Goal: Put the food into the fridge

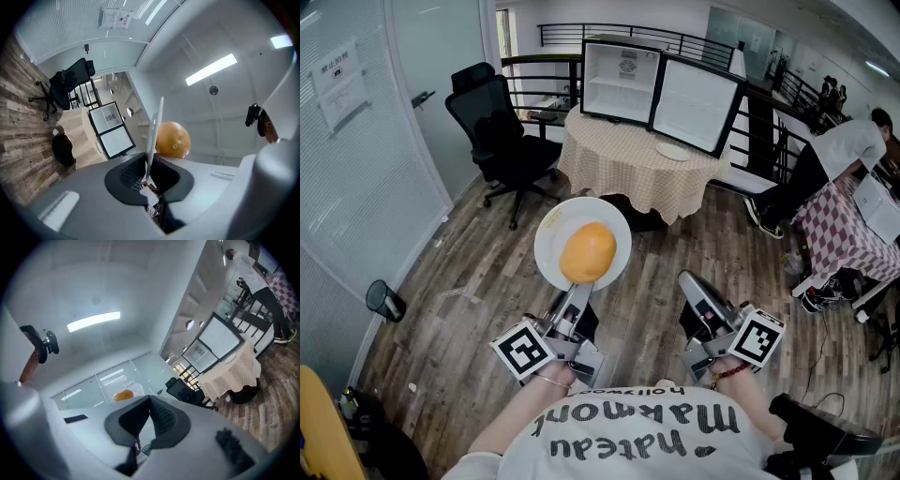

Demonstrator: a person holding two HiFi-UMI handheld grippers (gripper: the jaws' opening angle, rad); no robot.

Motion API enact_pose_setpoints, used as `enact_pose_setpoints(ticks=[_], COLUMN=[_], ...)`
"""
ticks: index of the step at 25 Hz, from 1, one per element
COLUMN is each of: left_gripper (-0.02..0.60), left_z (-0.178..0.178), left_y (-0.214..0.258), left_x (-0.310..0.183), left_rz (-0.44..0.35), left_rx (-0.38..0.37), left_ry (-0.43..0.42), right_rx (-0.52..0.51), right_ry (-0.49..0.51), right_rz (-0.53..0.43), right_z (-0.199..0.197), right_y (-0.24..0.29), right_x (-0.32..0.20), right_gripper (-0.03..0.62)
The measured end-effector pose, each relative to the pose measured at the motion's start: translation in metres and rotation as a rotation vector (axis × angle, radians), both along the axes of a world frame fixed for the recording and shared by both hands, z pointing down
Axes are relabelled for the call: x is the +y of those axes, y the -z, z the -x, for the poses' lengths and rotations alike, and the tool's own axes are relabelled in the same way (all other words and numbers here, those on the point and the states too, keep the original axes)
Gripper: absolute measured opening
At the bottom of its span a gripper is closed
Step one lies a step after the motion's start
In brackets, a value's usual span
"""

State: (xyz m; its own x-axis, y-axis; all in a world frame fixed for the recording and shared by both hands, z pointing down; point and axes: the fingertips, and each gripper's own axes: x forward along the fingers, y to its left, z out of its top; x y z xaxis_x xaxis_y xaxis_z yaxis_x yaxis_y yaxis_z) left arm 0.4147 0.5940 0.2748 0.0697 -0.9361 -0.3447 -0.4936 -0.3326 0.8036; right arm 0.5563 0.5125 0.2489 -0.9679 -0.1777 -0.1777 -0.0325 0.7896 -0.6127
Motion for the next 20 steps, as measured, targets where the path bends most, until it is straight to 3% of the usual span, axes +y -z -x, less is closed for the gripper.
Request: enact_pose_setpoints(ticks=[8,12,15,20], left_gripper=[0.006,0.005,0.006,0.006], left_z=[0.019,0.039,0.056,0.079], left_y=[-0.011,-0.023,-0.029,-0.04], left_x=[-0.013,-0.024,-0.042,-0.089], left_rz=[0.037,0.069,0.075,0.097], left_rx=[0.059,0.144,0.204,0.227], left_ry=[0.014,0.033,0.049,0.054], right_rx=[0.029,0.092,0.137,0.134], right_ry=[0.021,0.026,0.028,0.046], right_rz=[-0.007,-0.01,-0.042,-0.033], right_z=[0.025,0.044,0.058,0.088], right_y=[-0.006,-0.022,-0.033,-0.045], right_x=[-0.017,-0.031,-0.048,-0.099], right_gripper=[0.015,0.015,0.015,0.015])
